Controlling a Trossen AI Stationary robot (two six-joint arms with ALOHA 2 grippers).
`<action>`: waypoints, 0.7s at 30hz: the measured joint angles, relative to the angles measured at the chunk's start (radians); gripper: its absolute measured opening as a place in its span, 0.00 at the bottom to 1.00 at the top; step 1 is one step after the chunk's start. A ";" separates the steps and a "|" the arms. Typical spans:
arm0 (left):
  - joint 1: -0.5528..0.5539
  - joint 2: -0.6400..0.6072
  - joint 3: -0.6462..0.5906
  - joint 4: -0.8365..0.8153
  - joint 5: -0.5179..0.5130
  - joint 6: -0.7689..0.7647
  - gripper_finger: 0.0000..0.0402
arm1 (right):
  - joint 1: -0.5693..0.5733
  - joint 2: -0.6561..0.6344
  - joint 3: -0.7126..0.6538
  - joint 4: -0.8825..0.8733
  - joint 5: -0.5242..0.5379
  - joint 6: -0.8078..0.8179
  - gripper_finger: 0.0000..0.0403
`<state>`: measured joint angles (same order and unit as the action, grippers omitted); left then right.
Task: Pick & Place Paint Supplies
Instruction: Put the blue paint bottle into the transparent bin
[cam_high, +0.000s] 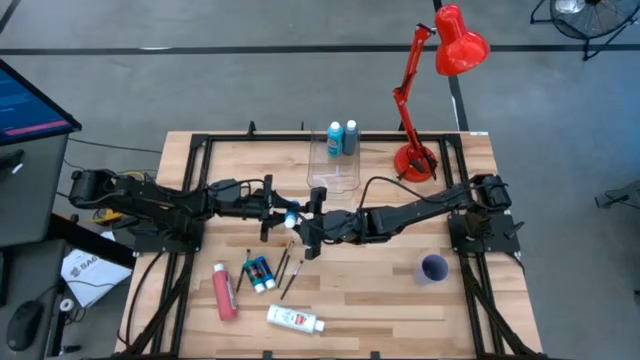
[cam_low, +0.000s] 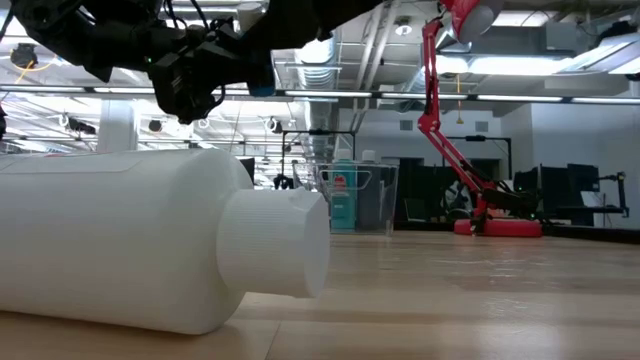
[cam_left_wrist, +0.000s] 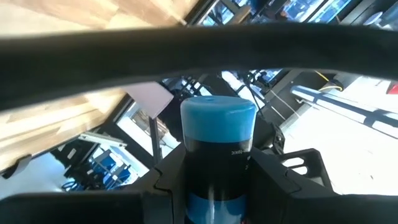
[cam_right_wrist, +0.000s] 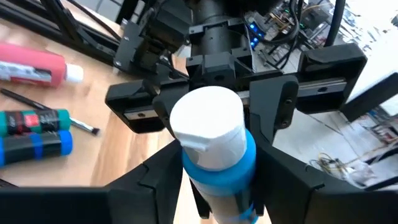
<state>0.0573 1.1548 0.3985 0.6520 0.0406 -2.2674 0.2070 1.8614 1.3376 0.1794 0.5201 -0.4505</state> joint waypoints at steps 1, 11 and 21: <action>0.000 0.000 0.000 -0.002 0.000 0.000 0.28 | 0.000 0.000 0.000 -0.004 0.004 -0.005 0.43; 0.000 0.002 0.000 -0.016 0.002 0.011 0.28 | 0.014 -0.002 0.003 -0.075 0.017 -0.005 0.36; -0.001 -0.001 0.003 0.008 0.000 0.064 0.28 | 0.033 0.001 0.097 -0.198 0.068 0.007 0.33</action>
<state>0.0564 1.1534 0.4011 0.6604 0.0404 -2.2038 0.2401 1.8623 1.4342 -0.0186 0.5882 -0.4433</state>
